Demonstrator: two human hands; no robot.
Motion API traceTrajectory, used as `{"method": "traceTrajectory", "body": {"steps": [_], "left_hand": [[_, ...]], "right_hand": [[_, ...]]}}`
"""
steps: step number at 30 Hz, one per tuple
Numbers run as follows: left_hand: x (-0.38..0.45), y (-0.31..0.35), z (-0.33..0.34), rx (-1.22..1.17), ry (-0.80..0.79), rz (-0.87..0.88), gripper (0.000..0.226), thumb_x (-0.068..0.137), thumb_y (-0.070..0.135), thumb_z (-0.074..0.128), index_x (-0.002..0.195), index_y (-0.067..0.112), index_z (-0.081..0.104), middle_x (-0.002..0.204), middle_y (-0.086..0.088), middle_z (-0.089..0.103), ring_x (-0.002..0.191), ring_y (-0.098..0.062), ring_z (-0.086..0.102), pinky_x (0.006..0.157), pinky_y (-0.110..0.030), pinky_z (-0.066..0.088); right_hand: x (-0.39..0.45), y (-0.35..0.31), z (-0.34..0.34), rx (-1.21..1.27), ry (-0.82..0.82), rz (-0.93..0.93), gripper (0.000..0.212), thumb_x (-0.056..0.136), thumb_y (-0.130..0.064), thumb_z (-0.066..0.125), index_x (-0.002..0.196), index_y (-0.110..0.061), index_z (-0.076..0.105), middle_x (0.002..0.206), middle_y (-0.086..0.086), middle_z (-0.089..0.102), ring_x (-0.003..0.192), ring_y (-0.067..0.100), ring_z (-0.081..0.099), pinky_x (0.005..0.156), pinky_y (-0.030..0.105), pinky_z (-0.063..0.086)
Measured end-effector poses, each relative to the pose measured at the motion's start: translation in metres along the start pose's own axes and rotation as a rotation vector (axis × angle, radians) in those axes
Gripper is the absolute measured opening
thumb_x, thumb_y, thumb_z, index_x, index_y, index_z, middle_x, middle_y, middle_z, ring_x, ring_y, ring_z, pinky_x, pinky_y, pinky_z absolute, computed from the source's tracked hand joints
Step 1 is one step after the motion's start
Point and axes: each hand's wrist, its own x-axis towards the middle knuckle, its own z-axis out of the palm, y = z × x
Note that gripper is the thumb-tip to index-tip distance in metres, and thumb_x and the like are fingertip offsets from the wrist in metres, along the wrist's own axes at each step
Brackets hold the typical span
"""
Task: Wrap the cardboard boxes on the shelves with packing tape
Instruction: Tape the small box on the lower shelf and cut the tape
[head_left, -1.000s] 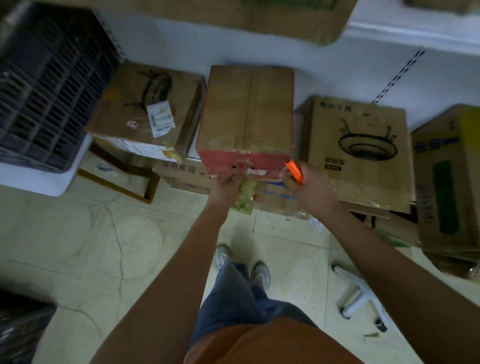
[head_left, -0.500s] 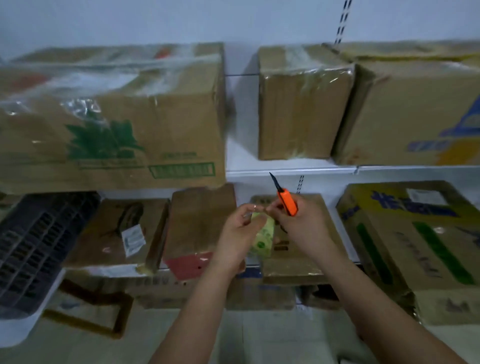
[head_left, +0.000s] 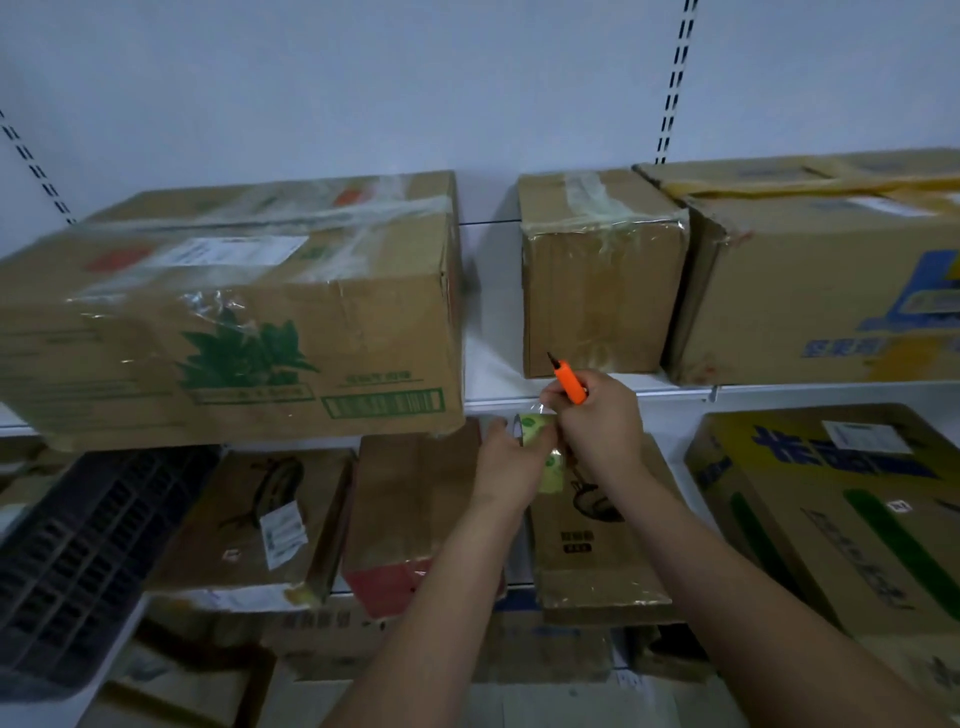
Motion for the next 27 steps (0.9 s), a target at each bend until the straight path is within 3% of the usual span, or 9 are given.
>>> {"method": "traceTrajectory", "body": {"steps": [5, 7, 10, 11, 15, 19, 24, 27], "left_hand": [[0.009, 0.005, 0.006, 0.042, 0.004, 0.030, 0.009, 0.096, 0.024, 0.058, 0.100, 0.018, 0.064, 0.089, 0.003, 0.069, 0.089, -0.017, 0.068, 0.086, -0.043, 0.057], [0.010, 0.005, 0.006, -0.004, -0.043, -0.011, 0.018, 0.096, 0.028, 0.058, 0.109, 0.018, 0.064, 0.100, 0.000, 0.071, 0.096, -0.018, 0.068, 0.087, -0.039, 0.056], [0.026, -0.007, 0.006, -0.124, -0.034, -0.147, 0.068, 0.075, 0.056, 0.061, 0.131, 0.018, 0.059, 0.126, -0.009, 0.067, 0.114, -0.027, 0.065, 0.099, -0.048, 0.052], [0.033, -0.012, 0.005, -0.159, -0.026, -0.204, 0.070, 0.075, 0.060, 0.059, 0.131, 0.019, 0.059, 0.127, -0.011, 0.066, 0.113, -0.028, 0.065, 0.099, -0.049, 0.052], [0.034, 0.006, 0.003, -0.190, 0.023, -0.213, 0.039, 0.096, 0.049, 0.053, 0.121, 0.021, 0.063, 0.110, -0.009, 0.071, 0.099, -0.028, 0.070, 0.093, -0.049, 0.056], [0.038, 0.006, 0.005, -0.134, 0.038, -0.214, 0.035, 0.095, 0.047, 0.055, 0.111, 0.017, 0.064, 0.103, -0.007, 0.070, 0.098, -0.027, 0.068, 0.092, -0.046, 0.056], [0.043, 0.013, 0.007, -0.139, 0.055, -0.264, 0.033, 0.093, 0.041, 0.053, 0.100, 0.011, 0.067, 0.107, -0.014, 0.070, 0.101, -0.030, 0.066, 0.090, -0.041, 0.053], [0.045, 0.016, 0.006, -0.201, 0.031, -0.349, 0.044, 0.090, 0.050, 0.060, 0.108, 0.010, 0.066, 0.102, -0.011, 0.071, 0.095, -0.029, 0.069, 0.090, -0.040, 0.056]], "right_hand": [[0.008, -0.003, 0.008, -0.095, 0.032, -0.043, 0.011, 0.082, -0.030, 0.069, 0.088, -0.022, 0.073, 0.091, -0.003, 0.066, 0.083, 0.021, 0.061, 0.071, 0.036, 0.050], [0.012, -0.003, 0.009, -0.122, 0.032, -0.063, 0.011, 0.083, -0.029, 0.070, 0.086, -0.020, 0.074, 0.097, -0.005, 0.062, 0.082, 0.018, 0.059, 0.068, 0.033, 0.047], [0.014, -0.002, 0.009, -0.177, 0.019, -0.068, 0.013, 0.085, -0.029, 0.069, 0.087, -0.017, 0.074, 0.100, -0.006, 0.058, 0.080, 0.017, 0.057, 0.065, 0.030, 0.043], [0.014, -0.003, 0.010, -0.190, 0.014, -0.066, 0.014, 0.086, -0.029, 0.068, 0.086, -0.016, 0.072, 0.101, -0.005, 0.056, 0.079, 0.018, 0.056, 0.064, 0.031, 0.042], [0.007, -0.005, 0.014, -0.225, 0.026, -0.049, 0.013, 0.090, -0.026, 0.063, 0.093, -0.014, 0.065, 0.107, 0.000, 0.052, 0.084, 0.025, 0.058, 0.067, 0.032, 0.040], [0.006, -0.008, 0.016, -0.219, 0.061, 0.003, 0.030, 0.088, -0.026, 0.066, 0.108, -0.009, 0.052, 0.122, 0.006, 0.048, 0.094, 0.030, 0.059, 0.071, 0.035, 0.042], [0.009, -0.010, 0.016, -0.246, 0.061, 0.022, 0.032, 0.089, -0.028, 0.066, 0.112, -0.010, 0.052, 0.123, 0.007, 0.048, 0.096, 0.030, 0.059, 0.070, 0.035, 0.041], [0.007, -0.012, 0.016, -0.277, 0.062, 0.015, 0.031, 0.092, -0.028, 0.064, 0.117, -0.011, 0.053, 0.126, 0.008, 0.047, 0.096, 0.031, 0.061, 0.068, 0.034, 0.038]]}}
